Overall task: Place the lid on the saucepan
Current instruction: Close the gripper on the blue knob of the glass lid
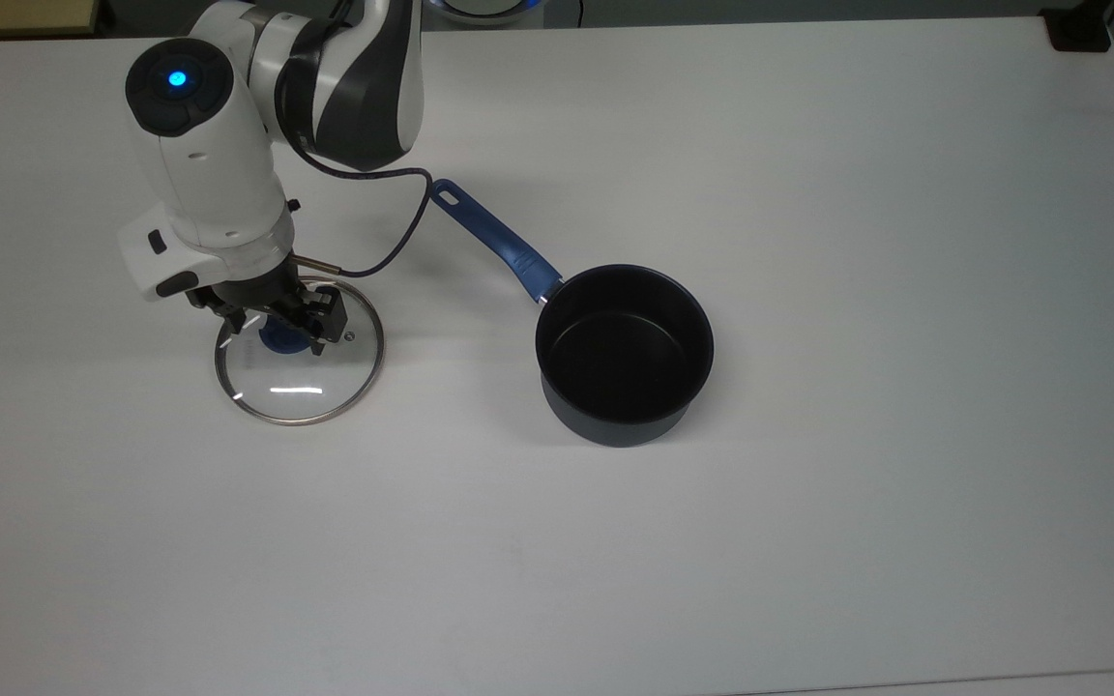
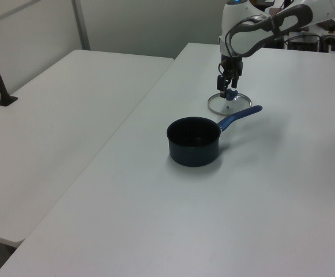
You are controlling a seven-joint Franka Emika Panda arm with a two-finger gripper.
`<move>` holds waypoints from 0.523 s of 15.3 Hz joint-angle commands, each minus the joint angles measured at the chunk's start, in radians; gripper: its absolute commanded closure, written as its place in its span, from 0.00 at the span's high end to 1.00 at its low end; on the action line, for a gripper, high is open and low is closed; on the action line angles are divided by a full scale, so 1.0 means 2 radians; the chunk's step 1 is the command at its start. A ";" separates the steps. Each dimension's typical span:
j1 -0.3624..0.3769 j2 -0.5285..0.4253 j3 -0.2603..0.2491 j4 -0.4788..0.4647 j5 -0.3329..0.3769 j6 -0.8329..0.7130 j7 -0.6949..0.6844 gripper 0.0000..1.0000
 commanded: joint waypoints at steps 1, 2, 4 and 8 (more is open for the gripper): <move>0.001 -0.008 -0.003 -0.004 -0.005 0.000 -0.039 0.44; 0.002 -0.008 -0.003 -0.004 -0.004 0.000 -0.039 0.37; 0.003 -0.009 -0.003 -0.004 -0.004 -0.002 -0.039 0.32; 0.004 -0.017 -0.004 0.003 0.000 -0.031 -0.037 0.31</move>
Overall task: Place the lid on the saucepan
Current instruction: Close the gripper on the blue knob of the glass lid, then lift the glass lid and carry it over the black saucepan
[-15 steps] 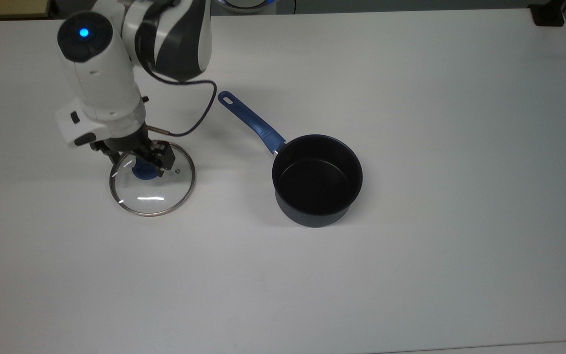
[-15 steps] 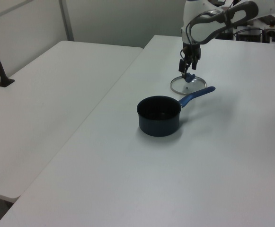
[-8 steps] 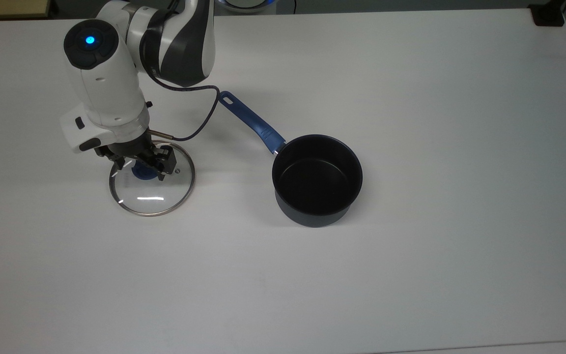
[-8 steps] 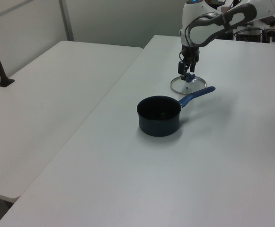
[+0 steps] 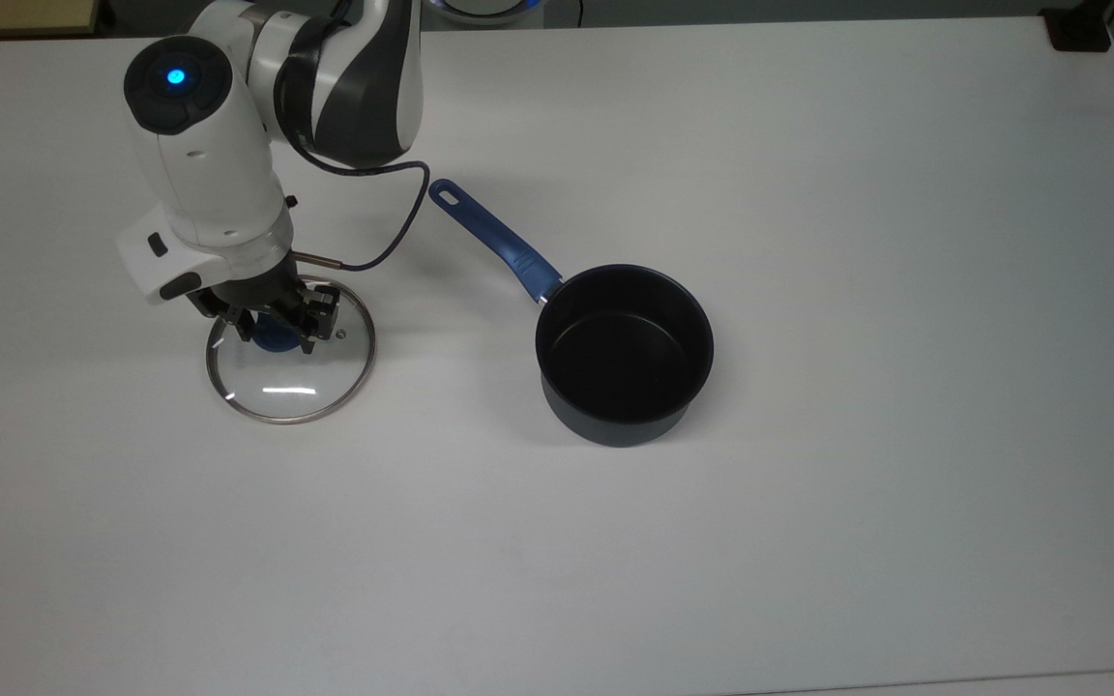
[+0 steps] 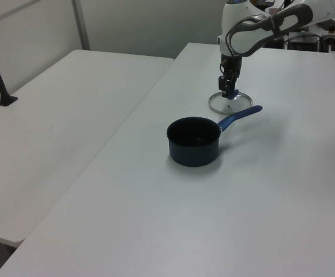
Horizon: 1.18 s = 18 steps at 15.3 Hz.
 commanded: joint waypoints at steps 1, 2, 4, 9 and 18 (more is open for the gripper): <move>0.004 -0.023 -0.004 0.016 0.001 -0.055 -0.008 0.31; 0.005 -0.026 -0.004 0.031 0.001 -0.085 -0.009 0.31; 0.015 -0.032 -0.005 0.052 0.000 -0.134 -0.006 0.31; 0.061 -0.042 -0.010 0.095 -0.002 -0.174 0.053 0.29; 0.224 -0.036 -0.047 0.107 -0.004 -0.170 0.153 0.29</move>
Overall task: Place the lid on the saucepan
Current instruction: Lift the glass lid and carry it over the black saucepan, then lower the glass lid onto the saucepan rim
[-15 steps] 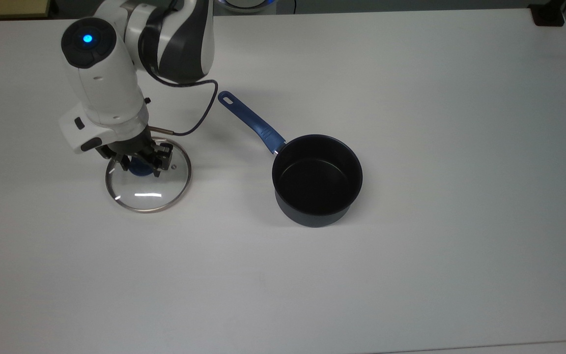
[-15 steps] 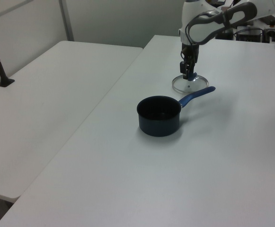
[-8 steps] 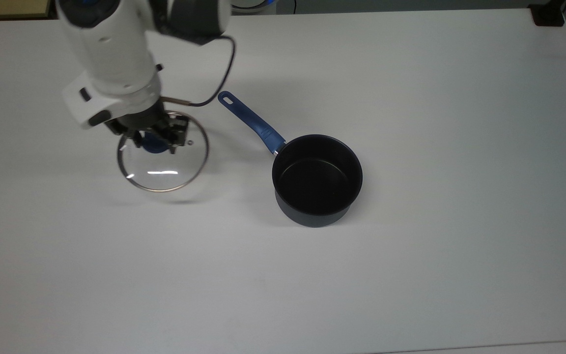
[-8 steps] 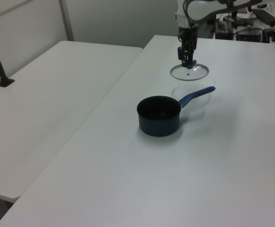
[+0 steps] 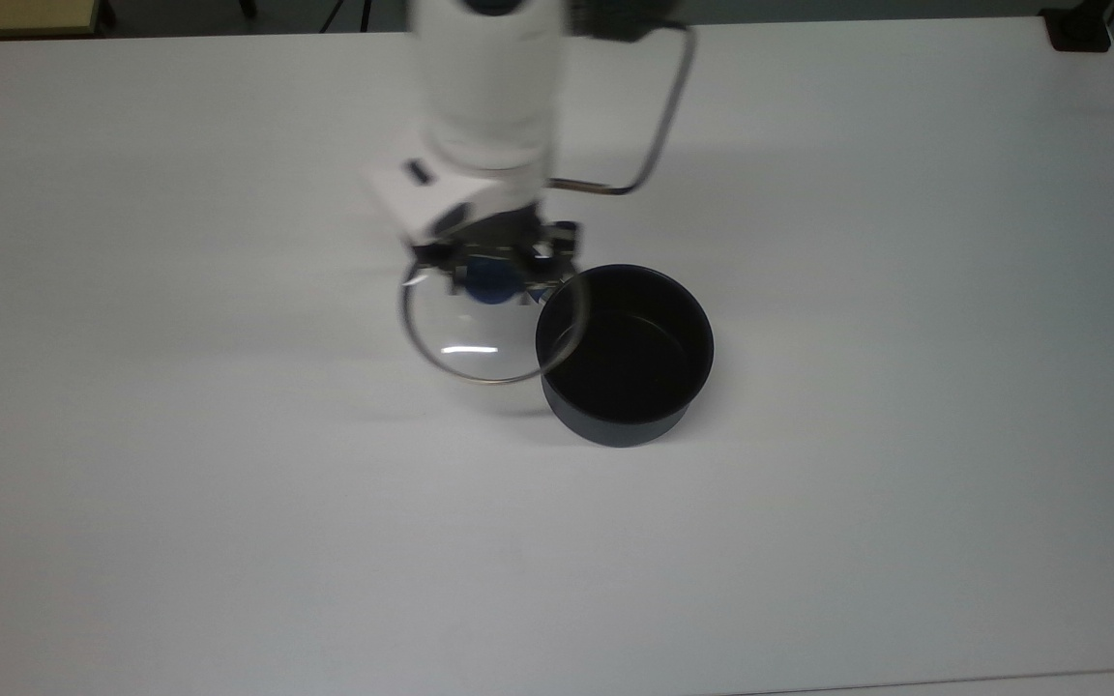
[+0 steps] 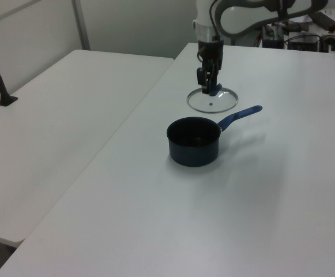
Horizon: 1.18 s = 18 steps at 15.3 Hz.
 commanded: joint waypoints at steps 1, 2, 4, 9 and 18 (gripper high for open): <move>0.049 0.003 -0.014 0.006 -0.004 -0.008 0.037 0.29; 0.060 0.004 -0.013 0.005 -0.005 -0.007 0.044 0.29; 0.071 0.008 -0.012 0.005 -0.005 0.001 0.058 0.29; 0.078 0.026 -0.010 0.005 -0.006 0.044 0.073 0.30; 0.082 0.034 -0.007 0.005 -0.007 0.057 0.079 0.31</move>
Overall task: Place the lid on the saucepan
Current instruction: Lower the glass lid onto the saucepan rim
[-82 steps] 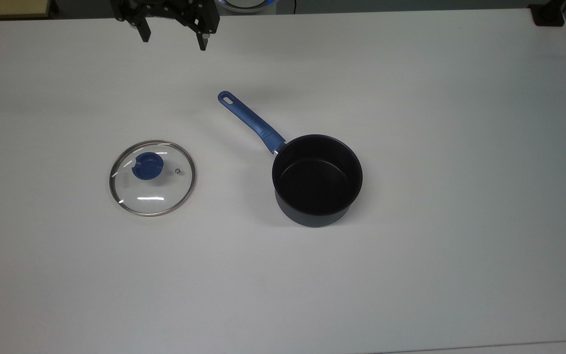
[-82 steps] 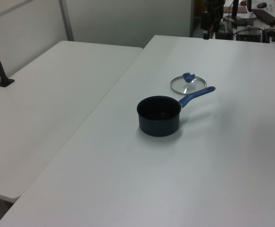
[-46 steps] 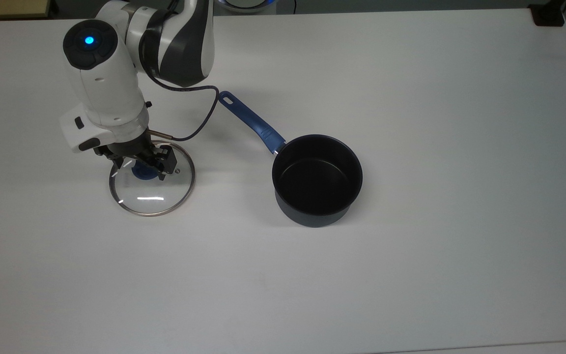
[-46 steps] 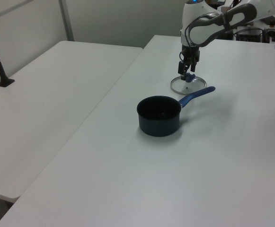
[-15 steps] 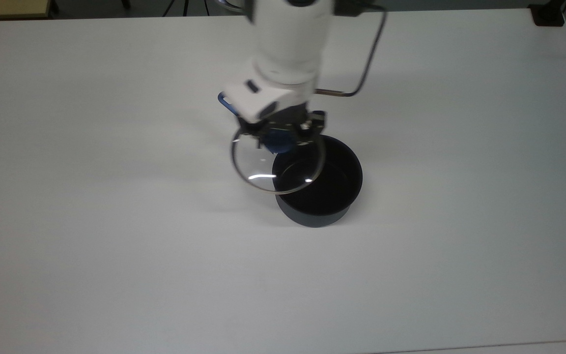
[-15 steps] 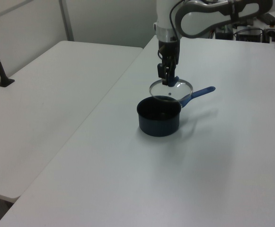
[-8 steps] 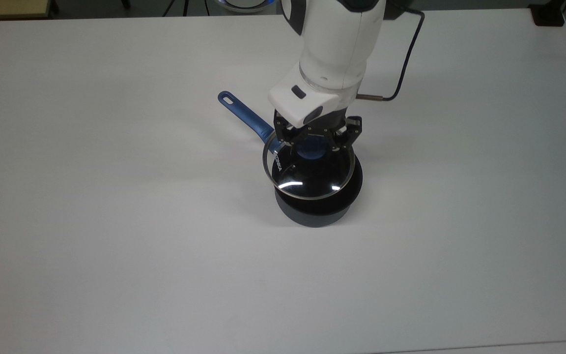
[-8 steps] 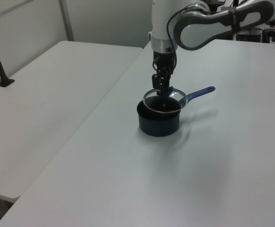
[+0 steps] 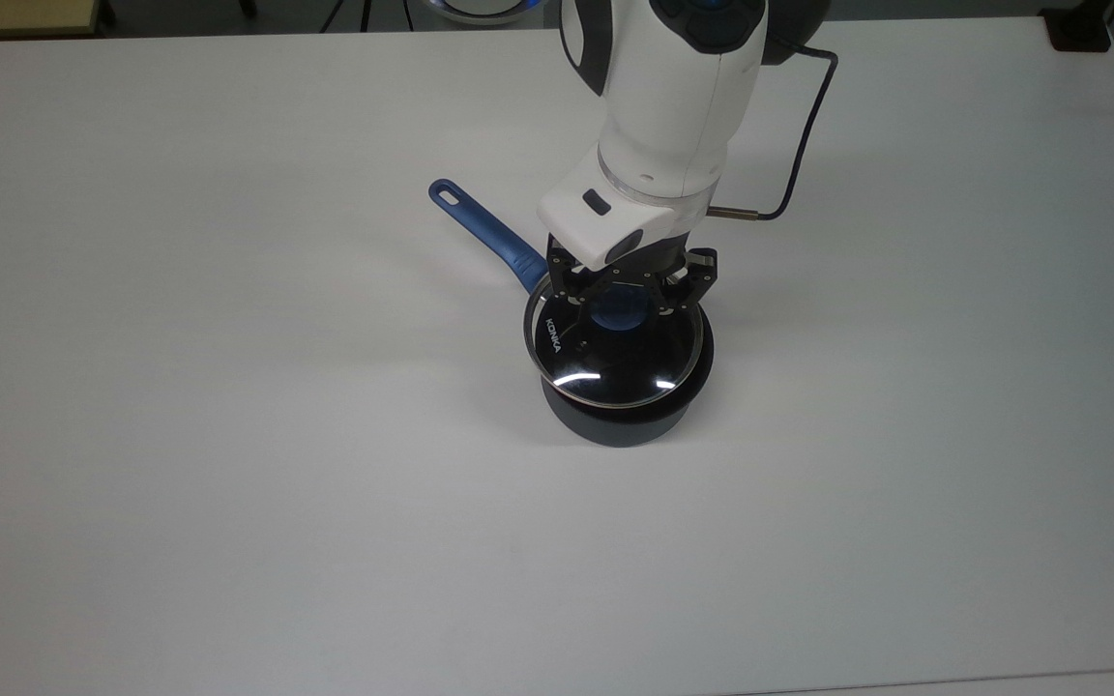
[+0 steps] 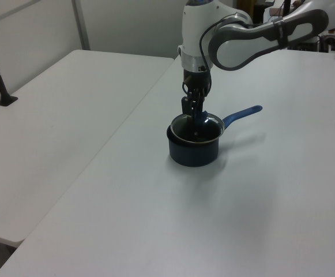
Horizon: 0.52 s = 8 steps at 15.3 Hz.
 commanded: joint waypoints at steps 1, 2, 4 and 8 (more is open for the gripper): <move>0.008 0.002 -0.006 0.005 -0.007 0.008 0.014 0.32; 0.009 0.002 -0.005 0.005 -0.007 0.008 0.014 0.32; 0.011 0.007 -0.003 0.005 -0.007 0.008 0.014 0.32; 0.011 0.008 -0.001 0.005 -0.007 0.012 0.022 0.32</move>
